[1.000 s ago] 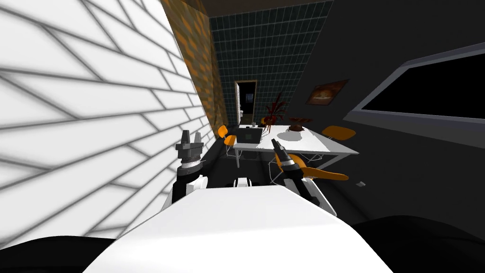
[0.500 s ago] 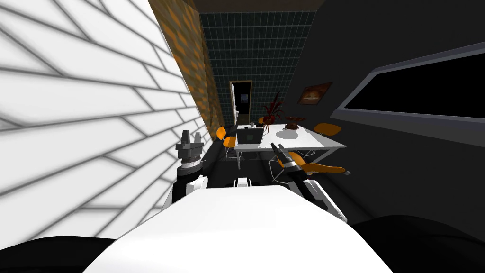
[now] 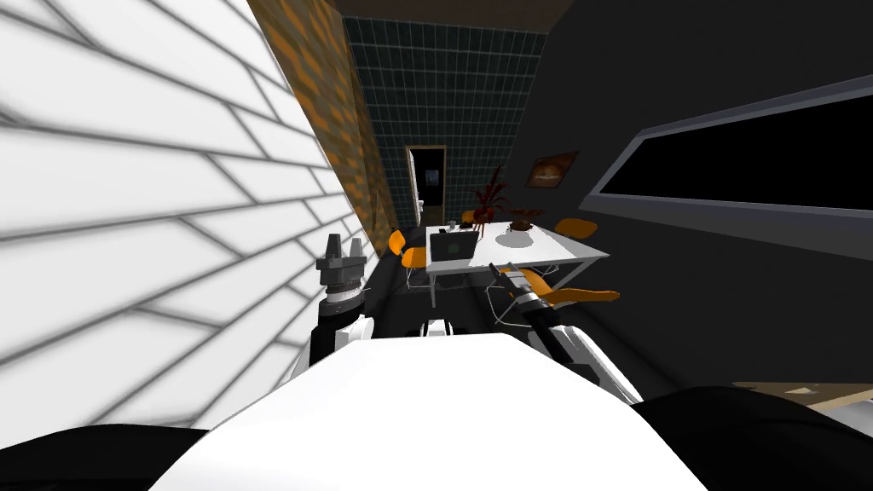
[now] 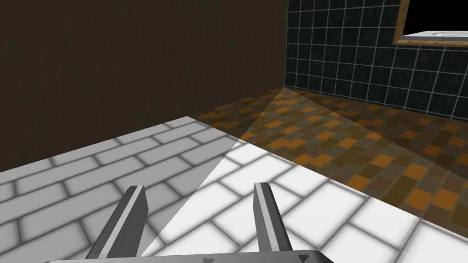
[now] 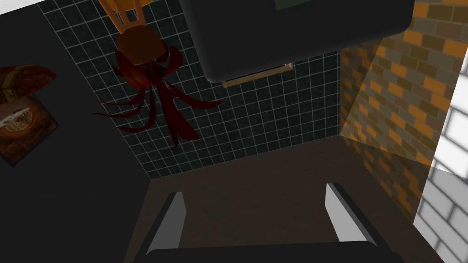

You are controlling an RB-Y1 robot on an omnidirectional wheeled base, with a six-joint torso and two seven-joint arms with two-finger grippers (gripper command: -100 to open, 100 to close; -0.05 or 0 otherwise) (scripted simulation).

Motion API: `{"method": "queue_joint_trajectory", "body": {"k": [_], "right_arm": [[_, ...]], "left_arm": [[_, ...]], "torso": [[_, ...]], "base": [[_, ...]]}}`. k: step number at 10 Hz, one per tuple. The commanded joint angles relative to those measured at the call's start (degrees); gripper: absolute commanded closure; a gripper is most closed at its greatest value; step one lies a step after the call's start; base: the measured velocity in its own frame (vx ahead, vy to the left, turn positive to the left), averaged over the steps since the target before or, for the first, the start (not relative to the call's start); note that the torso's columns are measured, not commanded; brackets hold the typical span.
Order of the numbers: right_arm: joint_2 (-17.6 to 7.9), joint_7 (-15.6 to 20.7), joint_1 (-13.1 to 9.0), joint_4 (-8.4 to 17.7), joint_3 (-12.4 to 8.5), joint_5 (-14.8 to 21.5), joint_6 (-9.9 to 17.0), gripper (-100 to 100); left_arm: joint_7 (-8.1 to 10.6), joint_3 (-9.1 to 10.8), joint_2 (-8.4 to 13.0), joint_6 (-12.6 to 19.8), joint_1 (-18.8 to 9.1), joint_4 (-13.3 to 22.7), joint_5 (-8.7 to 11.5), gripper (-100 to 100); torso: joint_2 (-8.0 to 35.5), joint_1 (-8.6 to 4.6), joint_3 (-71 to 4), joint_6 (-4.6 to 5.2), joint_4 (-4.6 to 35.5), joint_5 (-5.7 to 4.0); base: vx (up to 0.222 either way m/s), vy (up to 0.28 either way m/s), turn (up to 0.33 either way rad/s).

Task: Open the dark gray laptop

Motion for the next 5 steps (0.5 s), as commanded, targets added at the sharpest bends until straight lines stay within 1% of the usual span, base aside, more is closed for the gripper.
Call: {"method": "queue_joint_trajectory", "body": {"k": [1,3,5], "right_arm": [[-2.1,2.9,0.8,0.1,-0.8,3.5,2.0,-100],[-3.7,4.9,1.1,0.3,-1.3,5.8,3.0,-100],[-5.4,7.0,1.3,0.4,-1.8,7.9,3.6,-100]], "left_arm": [[0.0,0.0,0.0,0.0,0.0,0.0,0.0,0],[0.0,0.01,0.0,0.0,0.0,0.0,0.0,0],[0.0,0.0,0.0,0.0,0.0,0.0,0.0,0]], "torso": [[0.1,-0.05,0.0,0.02,0.0,-0.02],[0.0,-0.24,0.0,0.01,0.0,-0.08],[0.1,-0.07,0.1,0.01,0.0,-0.02]], "base": [[0.077,0.187,-0.122],[0.112,0.182,-0.101],[0.104,0.208,-0.088]]}}
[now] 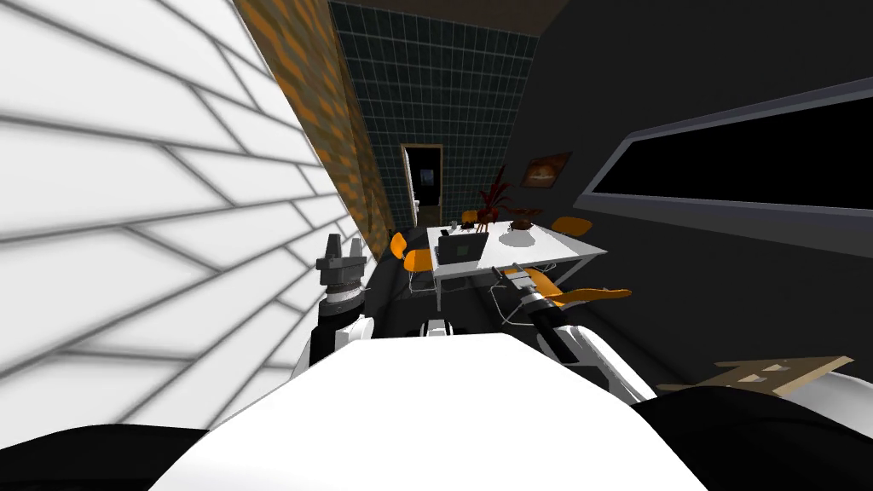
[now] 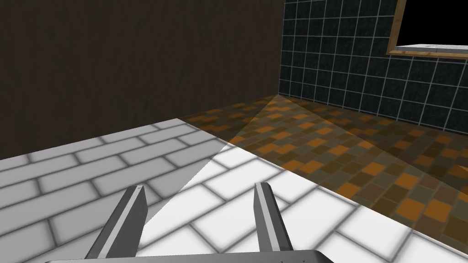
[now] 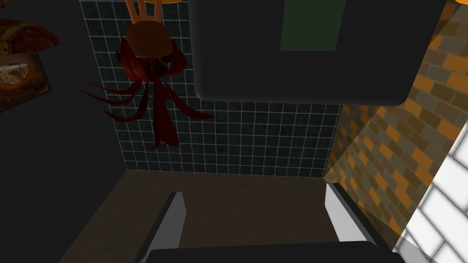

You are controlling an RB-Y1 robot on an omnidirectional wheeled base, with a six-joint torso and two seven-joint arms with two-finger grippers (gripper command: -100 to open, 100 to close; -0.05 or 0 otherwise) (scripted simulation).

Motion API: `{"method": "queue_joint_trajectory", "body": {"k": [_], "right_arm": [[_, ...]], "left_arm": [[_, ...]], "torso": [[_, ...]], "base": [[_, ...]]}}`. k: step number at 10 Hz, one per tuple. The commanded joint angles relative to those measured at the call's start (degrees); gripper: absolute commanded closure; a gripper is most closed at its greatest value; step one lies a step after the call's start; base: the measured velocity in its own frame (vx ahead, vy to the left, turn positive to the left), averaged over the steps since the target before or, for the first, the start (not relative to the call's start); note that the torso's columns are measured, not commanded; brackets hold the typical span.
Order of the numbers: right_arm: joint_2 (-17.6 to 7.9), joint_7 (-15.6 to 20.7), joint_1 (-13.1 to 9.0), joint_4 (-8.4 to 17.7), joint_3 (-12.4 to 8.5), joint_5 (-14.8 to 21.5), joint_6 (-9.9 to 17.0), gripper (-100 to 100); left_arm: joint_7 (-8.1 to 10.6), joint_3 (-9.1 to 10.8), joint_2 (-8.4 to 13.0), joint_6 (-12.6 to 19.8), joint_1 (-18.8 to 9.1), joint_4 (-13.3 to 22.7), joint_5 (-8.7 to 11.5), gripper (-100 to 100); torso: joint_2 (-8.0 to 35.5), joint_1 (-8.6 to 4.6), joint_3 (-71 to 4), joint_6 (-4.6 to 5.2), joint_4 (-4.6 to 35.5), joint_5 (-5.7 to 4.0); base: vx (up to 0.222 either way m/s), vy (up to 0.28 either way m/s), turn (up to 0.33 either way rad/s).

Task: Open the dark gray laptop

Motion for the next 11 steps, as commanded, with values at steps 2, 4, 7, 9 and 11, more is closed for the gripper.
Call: {"method": "queue_joint_trajectory", "body": {"k": [2,4,7,9,11], "right_arm": [[-3.1,4.2,0.3,0.1,-0.7,3.9,0.9,-100],[-5.2,6.4,0.3,0.2,-1.0,5.8,1.2,-100],[-8.4,9.7,0.3,0.2,-1.5,8.6,1.4,-100],[-10.4,11.7,0.2,0.3,-1.8,10.3,1.4,-100],[-12.1,13.4,0.2,0.3,-2.0,11.7,1.5,-100]], "left_arm": [[0.0,0.0,0.0,0.0,0.0,0.0,0.0,0],[0.0,0.0,0.0,0.0,0.0,0.0,0.0,0],[0.0,-0.01,0.0,0.0,0.0,0.0,0.0,0],[0.0,0.0,0.0,0.0,0.0,0.0,0.0,0],[0.0,0.0,0.0,0.0,0.0,0.0,0.0,0]], "torso": [[-0.2,0.11,-0.1,0.0,0.0,0.03],[-0.1,-0.07,0.0,0.0,0.0,-0.02],[-0.1,0.01,0.0,0.0,0.0,0.0],[0.1,-0.15,0.1,0.01,0.0,-0.06],[0.1,-0.01,0.0,0.0,0.0,-0.02]], "base": [[0.16,0.256,-0.095],[0.157,0.25,-0.06],[0.168,0.258,-0.081],[0.131,0.214,-0.066],[0.116,0.224,-0.055]]}}
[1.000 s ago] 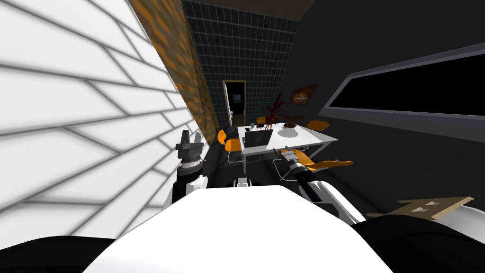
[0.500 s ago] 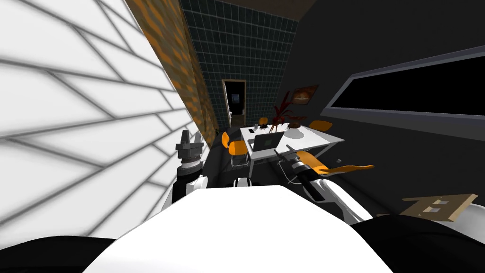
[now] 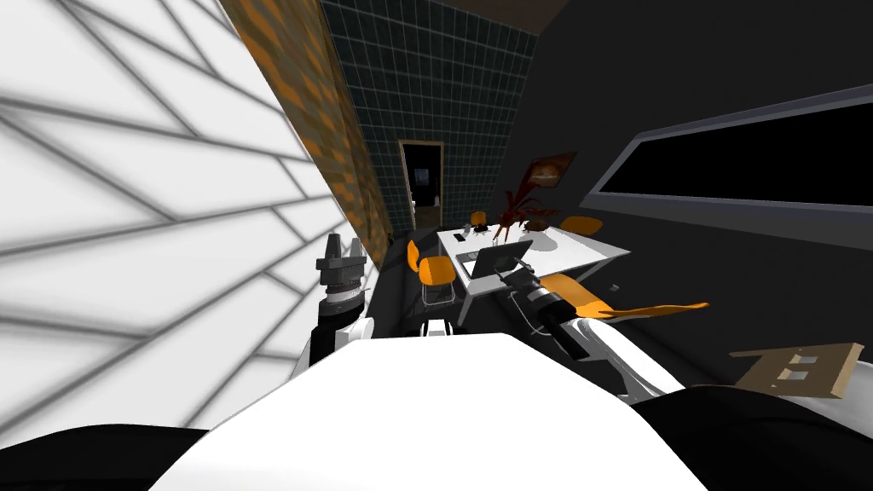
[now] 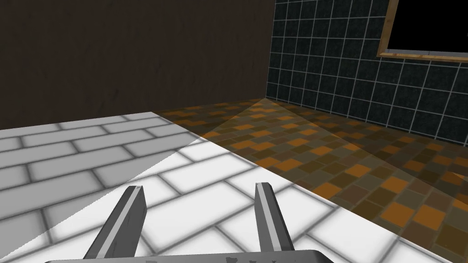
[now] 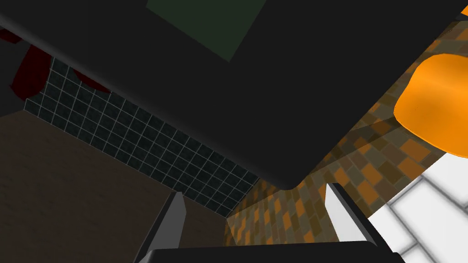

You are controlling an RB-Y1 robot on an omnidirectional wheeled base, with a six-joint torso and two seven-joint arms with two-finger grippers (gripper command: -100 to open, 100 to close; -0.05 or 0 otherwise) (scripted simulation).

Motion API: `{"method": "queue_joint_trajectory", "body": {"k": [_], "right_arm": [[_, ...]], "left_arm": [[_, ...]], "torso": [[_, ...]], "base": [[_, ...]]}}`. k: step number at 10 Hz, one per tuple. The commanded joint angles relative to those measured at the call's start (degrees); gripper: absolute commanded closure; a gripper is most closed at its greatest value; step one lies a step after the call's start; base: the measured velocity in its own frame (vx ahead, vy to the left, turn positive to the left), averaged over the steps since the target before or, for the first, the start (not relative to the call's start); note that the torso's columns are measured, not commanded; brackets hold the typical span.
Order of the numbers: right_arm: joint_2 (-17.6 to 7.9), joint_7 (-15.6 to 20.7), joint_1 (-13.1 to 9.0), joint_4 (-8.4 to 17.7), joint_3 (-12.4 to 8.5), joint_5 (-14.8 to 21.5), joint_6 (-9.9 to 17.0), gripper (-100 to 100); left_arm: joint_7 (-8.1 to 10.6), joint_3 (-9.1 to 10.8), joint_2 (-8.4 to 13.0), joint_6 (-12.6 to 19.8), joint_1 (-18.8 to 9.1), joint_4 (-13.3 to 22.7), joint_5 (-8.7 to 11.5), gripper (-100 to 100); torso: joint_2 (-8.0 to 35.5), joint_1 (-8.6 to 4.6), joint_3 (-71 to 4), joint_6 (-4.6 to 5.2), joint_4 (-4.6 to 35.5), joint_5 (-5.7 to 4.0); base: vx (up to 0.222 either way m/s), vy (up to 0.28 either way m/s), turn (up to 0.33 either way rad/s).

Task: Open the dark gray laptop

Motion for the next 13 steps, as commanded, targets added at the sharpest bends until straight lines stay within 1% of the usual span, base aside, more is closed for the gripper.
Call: {"method": "queue_joint_trajectory", "body": {"k": [1,2,3,4,5,8,9,10,13], "right_arm": [[-1.8,2.3,0.0,0.0,-0.3,1.8,-0.1,-100],[-2.6,3.5,-0.1,0.0,-0.5,2.7,-0.1,-100],[-2.8,3.9,-0.1,0.0,-0.5,3.1,-0.1,-100],[-2.6,3.4,0.0,0.0,-0.4,2.7,-0.1,-100],[-2.6,3.5,1.8,-2.1,-0.3,3.2,1.5,-100],[-2.7,3.3,4.5,-5.2,-0.1,3.9,3.8,-100],[-2.6,3.4,4.0,-4.6,-0.2,3.7,3.1,-100],[-2.7,3.4,2.7,-3.2,-0.3,3.4,2.3,100],[-2.6,3.6,-0.1,0.0,-0.4,2.8,-0.1,100]], "left_arm": [[0.0,0.0,0.0,0.0,0.0,0.0,0.0,0],[0.0,0.0,0.0,0.0,0.0,0.0,0.0,0],[0.0,0.0,0.0,0.0,0.0,0.0,0.0,0],[0.0,0.01,0.0,0.0,0.0,0.0,0.0,0],[0.0,0.01,0.0,0.0,0.0,0.0,0.0,0],[0.0,0.02,0.0,0.0,0.0,0.0,0.0,0],[0.0,0.02,0.0,0.0,0.0,0.0,0.0,0],[0.0,0.02,0.0,0.0,0.0,0.0,0.0,0],[0.0,0.02,0.0,0.0,0.0,0.0,0.0,0]], "torso": [[-0.1,0.01,0.0,0.0,0.0,0.02],[-0.1,0.01,-0.1,0.0,0.0,0.01],[-0.1,-0.13,-0.1,0.0,0.0,-0.02],[-0.1,-0.19,-0.1,0.0,0.0,-0.05],[0.1,-0.38,0.1,0.0,0.0,-0.1],[-0.1,-0.11,-0.1,-0.01,0.0,-0.03],[-0.1,-0.01,-0.1,-0.03,0.0,0.01],[-0.1,0.01,0.0,-0.02,0.0,-0.01],[0.1,-0.02,0.1,0.01,0.0,0.0]], "base": [[0.141,0.224,-0.06],[0.136,0.187,-0.068],[0.146,0.156,-0.042],[0.07,0.071,-0.008],[0.058,0.01,0.08],[0.084,-0.022,0.066],[0.029,-0.011,0.008],[-0.036,0.011,-0.081],[-0.089,0.017,-0.065]]}}
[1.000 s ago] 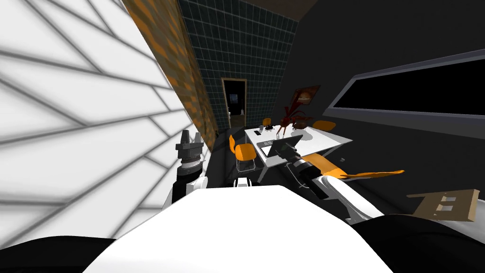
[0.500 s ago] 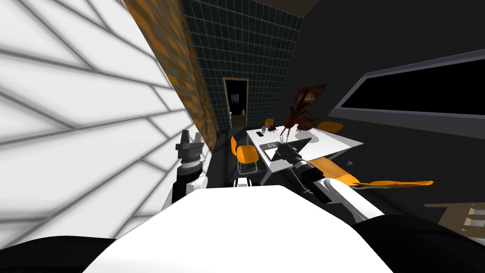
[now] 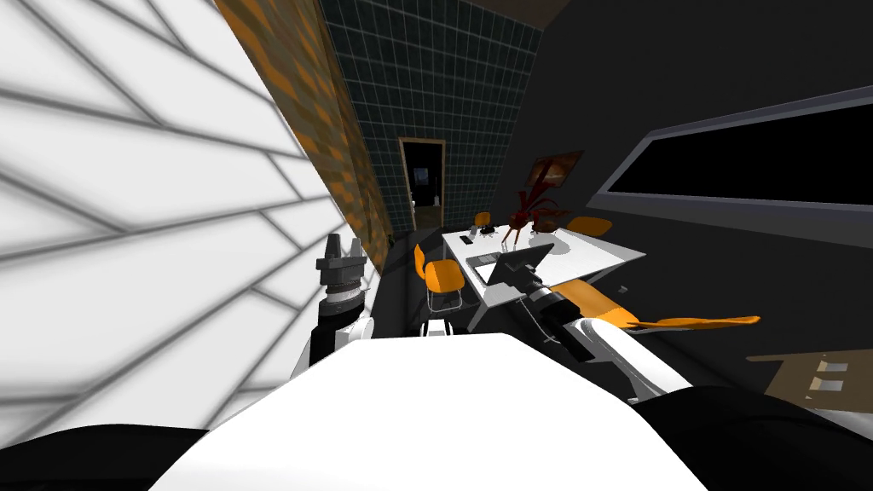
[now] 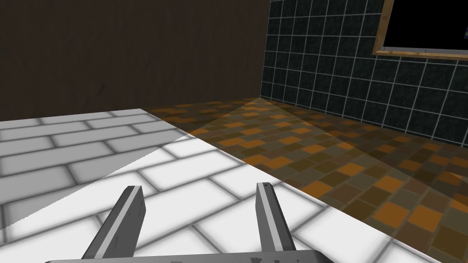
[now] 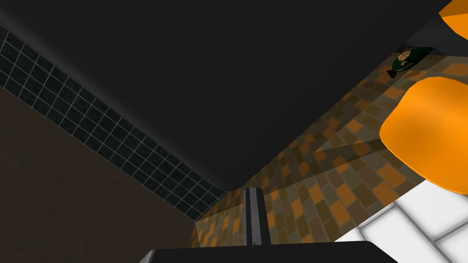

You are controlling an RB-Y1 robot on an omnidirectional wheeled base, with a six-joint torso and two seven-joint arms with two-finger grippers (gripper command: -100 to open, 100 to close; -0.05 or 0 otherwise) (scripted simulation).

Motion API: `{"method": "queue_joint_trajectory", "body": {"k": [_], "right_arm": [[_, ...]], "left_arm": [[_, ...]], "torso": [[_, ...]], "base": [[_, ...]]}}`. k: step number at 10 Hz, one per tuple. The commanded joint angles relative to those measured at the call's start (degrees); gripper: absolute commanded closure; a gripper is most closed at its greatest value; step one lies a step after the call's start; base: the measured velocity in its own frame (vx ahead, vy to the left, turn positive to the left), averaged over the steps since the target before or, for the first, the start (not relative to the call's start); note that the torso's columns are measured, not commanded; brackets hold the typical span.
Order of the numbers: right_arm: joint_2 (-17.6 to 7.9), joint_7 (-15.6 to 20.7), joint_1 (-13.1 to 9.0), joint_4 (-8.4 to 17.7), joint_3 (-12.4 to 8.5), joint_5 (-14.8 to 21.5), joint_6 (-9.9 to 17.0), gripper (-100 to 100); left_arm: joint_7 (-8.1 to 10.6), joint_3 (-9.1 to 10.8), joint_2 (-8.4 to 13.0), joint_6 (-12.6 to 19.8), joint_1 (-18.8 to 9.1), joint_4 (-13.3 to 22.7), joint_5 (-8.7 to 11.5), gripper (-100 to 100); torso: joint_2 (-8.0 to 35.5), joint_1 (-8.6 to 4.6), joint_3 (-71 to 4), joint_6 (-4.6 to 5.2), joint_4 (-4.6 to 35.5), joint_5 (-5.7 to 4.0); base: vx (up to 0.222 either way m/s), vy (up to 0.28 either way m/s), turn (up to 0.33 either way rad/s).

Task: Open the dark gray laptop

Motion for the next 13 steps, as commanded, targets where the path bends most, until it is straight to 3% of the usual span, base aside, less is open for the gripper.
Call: {"method": "queue_joint_trajectory", "body": {"k": [1,2,7,13], "right_arm": [[-0.1,0.0,-0.9,0.9,0.0,-0.2,-0.7,100],[-1.1,0.0,-0.1,2.0,-1.5,-0.4,1.0,-100],[-2.4,-0.2,1.2,3.4,-3.6,-0.6,3.4,-100],[-5.1,-0.4,3.8,6.3,-8.0,-1.2,8.6,-100]], "left_arm": [[0.0,0.0,0.0,0.0,0.0,0.0,0.0,0],[0.0,0.0,0.0,0.0,0.0,0.0,0.0,0],[0.0,-0.01,0.0,0.0,0.0,0.0,0.0,0],[0.0,-0.01,0.0,0.0,0.0,0.0,0.0,0]], "torso": [[-0.1,-0.01,-0.1,-0.01,0.0,0.0],[-0.3,-0.02,-0.2,-0.02,-0.1,0.0],[-0.1,0.07,-0.1,0.0,0.0,0.02],[-0.2,0.14,-0.1,0.0,-0.1,0.04]], "base": [[-0.041,0.004,-0.011],[0.03,0.075,-0.016],[0.047,0.115,-0.013],[0.049,0.108,-0.014]]}}
